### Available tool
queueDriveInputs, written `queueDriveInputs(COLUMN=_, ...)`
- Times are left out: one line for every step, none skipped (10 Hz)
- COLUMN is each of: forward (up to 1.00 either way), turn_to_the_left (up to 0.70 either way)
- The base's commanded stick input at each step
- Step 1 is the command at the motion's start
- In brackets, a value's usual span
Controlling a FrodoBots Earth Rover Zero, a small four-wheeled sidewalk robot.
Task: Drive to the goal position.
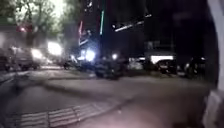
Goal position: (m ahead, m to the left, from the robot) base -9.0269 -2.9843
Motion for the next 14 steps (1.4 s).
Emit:
queueDriveInputs(forward=0.45, turn_to_the_left=0.00)
queueDriveInputs(forward=0.45, turn_to_the_left=0.00)
queueDriveInputs(forward=0.45, turn_to_the_left=0.00)
queueDriveInputs(forward=0.45, turn_to_the_left=0.00)
queueDriveInputs(forward=0.45, turn_to_the_left=0.00)
queueDriveInputs(forward=0.45, turn_to_the_left=0.00)
queueDriveInputs(forward=0.45, turn_to_the_left=0.00)
queueDriveInputs(forward=0.45, turn_to_the_left=0.00)
queueDriveInputs(forward=0.45, turn_to_the_left=-0.19)
queueDriveInputs(forward=0.45, turn_to_the_left=-0.27)
queueDriveInputs(forward=0.45, turn_to_the_left=-0.27)
queueDriveInputs(forward=0.45, turn_to_the_left=-0.27)
queueDriveInputs(forward=0.45, turn_to_the_left=-0.27)
queueDriveInputs(forward=0.45, turn_to_the_left=-0.27)
